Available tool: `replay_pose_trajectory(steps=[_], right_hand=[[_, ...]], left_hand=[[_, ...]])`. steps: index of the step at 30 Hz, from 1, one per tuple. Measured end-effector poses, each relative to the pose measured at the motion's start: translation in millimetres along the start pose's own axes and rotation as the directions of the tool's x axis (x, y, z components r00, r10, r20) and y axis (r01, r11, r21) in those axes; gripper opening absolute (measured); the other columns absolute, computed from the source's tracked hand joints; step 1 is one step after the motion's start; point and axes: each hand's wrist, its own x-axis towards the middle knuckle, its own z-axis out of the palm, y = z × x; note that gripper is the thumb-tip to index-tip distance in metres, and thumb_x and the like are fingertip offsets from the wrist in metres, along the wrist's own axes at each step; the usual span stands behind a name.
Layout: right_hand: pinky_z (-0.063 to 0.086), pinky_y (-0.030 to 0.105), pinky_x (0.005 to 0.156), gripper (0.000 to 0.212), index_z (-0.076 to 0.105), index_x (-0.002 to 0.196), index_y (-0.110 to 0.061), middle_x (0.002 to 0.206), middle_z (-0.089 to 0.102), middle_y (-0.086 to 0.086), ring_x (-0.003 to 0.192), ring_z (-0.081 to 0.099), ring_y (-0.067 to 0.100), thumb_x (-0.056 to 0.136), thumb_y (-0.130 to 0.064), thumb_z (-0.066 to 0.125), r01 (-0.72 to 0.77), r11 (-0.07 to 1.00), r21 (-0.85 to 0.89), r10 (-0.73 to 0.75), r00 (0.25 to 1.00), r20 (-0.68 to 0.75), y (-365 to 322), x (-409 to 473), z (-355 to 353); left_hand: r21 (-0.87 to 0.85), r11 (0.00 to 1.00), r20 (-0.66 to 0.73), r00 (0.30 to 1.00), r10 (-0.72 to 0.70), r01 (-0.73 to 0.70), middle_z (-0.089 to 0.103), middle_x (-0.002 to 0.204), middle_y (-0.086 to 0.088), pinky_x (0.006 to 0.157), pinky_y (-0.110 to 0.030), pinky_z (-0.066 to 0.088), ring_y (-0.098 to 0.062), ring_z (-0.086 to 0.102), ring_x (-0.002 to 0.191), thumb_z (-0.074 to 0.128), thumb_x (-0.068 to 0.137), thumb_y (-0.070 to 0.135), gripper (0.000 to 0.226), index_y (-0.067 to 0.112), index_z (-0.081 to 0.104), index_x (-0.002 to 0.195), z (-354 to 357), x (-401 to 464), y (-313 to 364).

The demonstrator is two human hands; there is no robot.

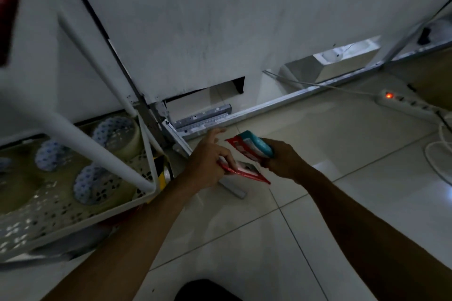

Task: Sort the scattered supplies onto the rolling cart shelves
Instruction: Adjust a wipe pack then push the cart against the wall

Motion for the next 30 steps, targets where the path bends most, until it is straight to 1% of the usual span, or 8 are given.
replay_pose_trajectory(steps=[3, 6, 11, 14, 20, 25, 28, 30], right_hand=[[0.039, 0.003, 0.073, 0.061, 0.047, 0.14, -0.02, 0.124, 0.061, 0.002, 0.099, 0.053, 0.001, 0.084, -0.011, 0.071, 0.128, 0.989, -0.08, -0.122, 0.989, 0.079, -29.9, -5.8, -11.8], [0.039, 0.006, 0.069, 0.061, 0.045, 0.141, -0.026, 0.123, 0.06, -0.002, 0.091, 0.053, -0.001, 0.086, -0.018, 0.07, 0.175, 0.976, -0.131, -0.151, 0.973, 0.174, -55.4, -16.5, -22.9], [0.052, 0.039, 0.089, 0.057, 0.053, 0.133, -0.038, 0.127, 0.057, 0.003, 0.115, 0.056, 0.022, 0.078, -0.031, 0.063, -0.116, 0.918, 0.38, -0.068, 0.897, 0.438, -90.0, -55.0, -59.2], [0.045, 0.053, 0.101, 0.049, 0.052, 0.133, -0.043, 0.136, 0.053, 0.001, 0.123, 0.052, 0.023, 0.086, -0.054, 0.058, -0.197, 0.836, 0.512, -0.052, 0.901, 0.431, -100.4, -76.9, -65.9], [0.054, 0.036, 0.082, 0.049, 0.074, 0.108, -0.024, 0.103, 0.071, 0.004, 0.093, 0.067, 0.018, 0.073, -0.058, 0.073, -0.273, 0.759, 0.591, -0.208, 0.759, 0.617, -141.7, -121.5, -49.6], [0.052, 0.034, 0.087, 0.059, 0.063, 0.122, -0.009, 0.117, 0.064, 0.014, 0.099, 0.063, 0.021, 0.08, -0.05, 0.072, -0.306, 0.67, 0.677, -0.347, 0.677, 0.649, -184.4, -153.1, -33.5], [0.055, 0.034, 0.082, 0.059, 0.062, 0.119, -0.01, 0.11, 0.066, 0.014, 0.096, 0.064, 0.023, 0.075, -0.045, 0.078, -0.229, 0.7, 0.677, -0.351, 0.715, 0.605, -223.8, -170.5, -28.8], [0.054, 0.034, 0.08, 0.064, 0.06, 0.121, -0.011, 0.11, 0.067, 0.014, 0.094, 0.066, 0.025, 0.073, -0.049, 0.077, -0.095, 0.796, 0.598, -0.301, 0.795, 0.526, -256.3, -181.5, -22.1]], left_hand=[[0.053, 0.991, -0.066, 0.99, 0.127, -0.124, 0.045, 0.145, -0.001, 0.106, -0.039, 0.042, -0.02, 0.041, 0.132, 0.089, 0.062, 0.014, 0.02, 0.024, 0.075, 0.073, -16.2, 1.3, 17.9], [0.075, 0.98, -0.118, 0.974, 0.192, -0.184, 0.069, 0.114, -0.002, 0.092, -0.043, 0.05, -0.021, 0.06, 0.107, 0.088, 0.062, 0.011, 0.023, 0.015, 0.078, 0.082, -30.9, -2.4, 37.5], [0.145, 0.924, -0.166, 0.912, 0.376, -0.354, 0.076, 0.087, -0.003, 0.073, -0.032, 0.056, -0.017, 0.067, 0.077, 0.082, 0.06, -0.007, 0.021, 0.01, 0.077, 0.072, -63.3, -33.1, 74.0], [0.157, 0.892, -0.176, 0.876, 0.449, -0.425, 0.076, 0.089, -0.002, 0.074, -0.021, 0.049, -0.009, 0.063, 0.078, 0.081, 0.057, -0.011, 0.024, 0.01, 0.077, 0.067, -84.3, -62.5, 96.1], [0.189, 0.82, -0.224, 0.789, 0.572, -0.54, 0.076, 0.086, -0.006, 0.069, -0.034, 0.055, -0.021, 0.067, 0.077, 0.076, 0.053, -0.019, 0.026, 0.006, 0.072, 0.058, -138.1, -123.3, 138.8], [0.259, 0.772, -0.228, 0.74, 0.633, -0.581, 0.076, 0.093, 0.0, 0.076, -0.036, 0.052, -0.017, 0.067, 0.086, 0.082, 0.066, 0.001, 0.015, 0.01, 0.071, 0.06, -176.4, -174.2, 156.3], [0.367, 0.779, -0.265, 0.745, 0.612, -0.509, 0.075, 0.098, 0.004, 0.079, -0.034, 0.052, -0.014, 0.065, 0.093, 0.088, 0.061, 0.005, 0.018, 0.009, 0.076, 0.073, -200.4, -202.9, 149.7], [0.382, 0.815, -0.346, 0.751, 0.563, -0.436, 0.075, 0.099, 0.003, 0.081, -0.035, 0.053, -0.013, 0.066, 0.094, 0.089, 0.057, 0.006, 0.026, 0.009, 0.078, 0.08, -219.3, -222.3, 139.9]])
